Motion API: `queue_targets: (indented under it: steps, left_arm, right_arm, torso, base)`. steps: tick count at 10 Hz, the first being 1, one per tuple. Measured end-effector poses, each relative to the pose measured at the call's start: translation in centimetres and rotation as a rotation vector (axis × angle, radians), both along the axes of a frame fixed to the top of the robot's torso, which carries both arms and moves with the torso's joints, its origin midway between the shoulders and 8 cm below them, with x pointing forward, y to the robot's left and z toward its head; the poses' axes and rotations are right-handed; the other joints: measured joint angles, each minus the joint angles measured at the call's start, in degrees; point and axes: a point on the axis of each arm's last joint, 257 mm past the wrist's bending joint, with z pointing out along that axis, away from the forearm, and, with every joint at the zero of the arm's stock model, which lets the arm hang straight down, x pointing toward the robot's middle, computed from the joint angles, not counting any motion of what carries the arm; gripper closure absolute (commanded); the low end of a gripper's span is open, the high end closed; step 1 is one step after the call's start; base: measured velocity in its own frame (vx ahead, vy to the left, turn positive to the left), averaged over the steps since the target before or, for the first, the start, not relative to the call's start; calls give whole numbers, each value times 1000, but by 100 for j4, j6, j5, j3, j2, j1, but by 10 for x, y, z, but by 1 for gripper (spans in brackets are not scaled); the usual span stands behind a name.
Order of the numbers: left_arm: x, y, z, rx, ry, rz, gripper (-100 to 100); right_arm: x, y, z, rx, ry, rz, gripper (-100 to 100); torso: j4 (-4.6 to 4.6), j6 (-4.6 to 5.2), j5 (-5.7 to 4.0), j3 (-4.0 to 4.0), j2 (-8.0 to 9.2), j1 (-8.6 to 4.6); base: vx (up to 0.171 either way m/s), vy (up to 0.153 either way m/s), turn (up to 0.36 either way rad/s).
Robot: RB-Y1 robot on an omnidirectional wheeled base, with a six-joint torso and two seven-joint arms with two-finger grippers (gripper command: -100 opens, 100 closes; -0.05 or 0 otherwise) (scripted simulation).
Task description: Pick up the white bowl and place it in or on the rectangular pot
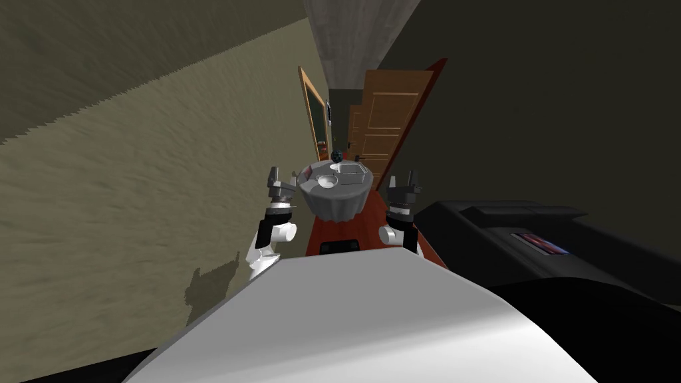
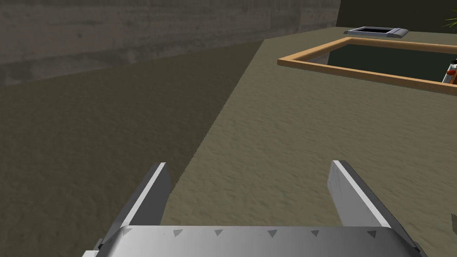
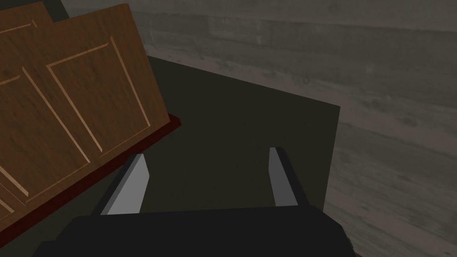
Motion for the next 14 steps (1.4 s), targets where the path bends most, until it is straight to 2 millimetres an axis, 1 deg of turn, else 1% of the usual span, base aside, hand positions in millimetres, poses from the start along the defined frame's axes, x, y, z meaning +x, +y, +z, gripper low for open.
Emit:
queue_targets:
  steps: [1,4,6,7,9,11,14]
  left_arm:
    - [11,-3,-3,8,21,-15,-100]
    - [33,-15,-7,26,70,-46,-100]
    - [52,-21,-12,40,111,-65,-100]
    - [65,-25,-14,48,133,-75,-100]
    - [81,-31,-20,63,171,-90,-100]
    - [91,-35,-19,72,193,-97,-100]
    - [116,-41,-23,97,252,-109,-100]
  right_arm:
    - [0,0,0,0,0,0,0]
    - [0,0,0,0,0,0,0]
    - [0,0,0,0,0,0,0]
    - [0,0,0,0,0,0,0]
    - [0,0,0,0,0,0,0]
    - [0,0,0,0,0,0,0]
    - [0,0,0,0,0,0,0]
  torso:
    - [1,0,0,2,4,-3]
    - [0,0,0,0,-1,0]
    - [0,0,-1,-2,-4,-5]
    - [0,0,-1,0,0,-9]
    - [-1,0,-2,-1,-2,-9]
    - [-2,-1,1,-7,-13,9]
    - [-1,-1,-1,-2,-4,-8]
  base:
    - [-74,-46,12]
    - [-78,-61,26]
    - [-76,-73,26]
    - [-79,-71,19]
    - [-67,-71,35]
    - [-37,-32,23]
    - [-65,-73,34]
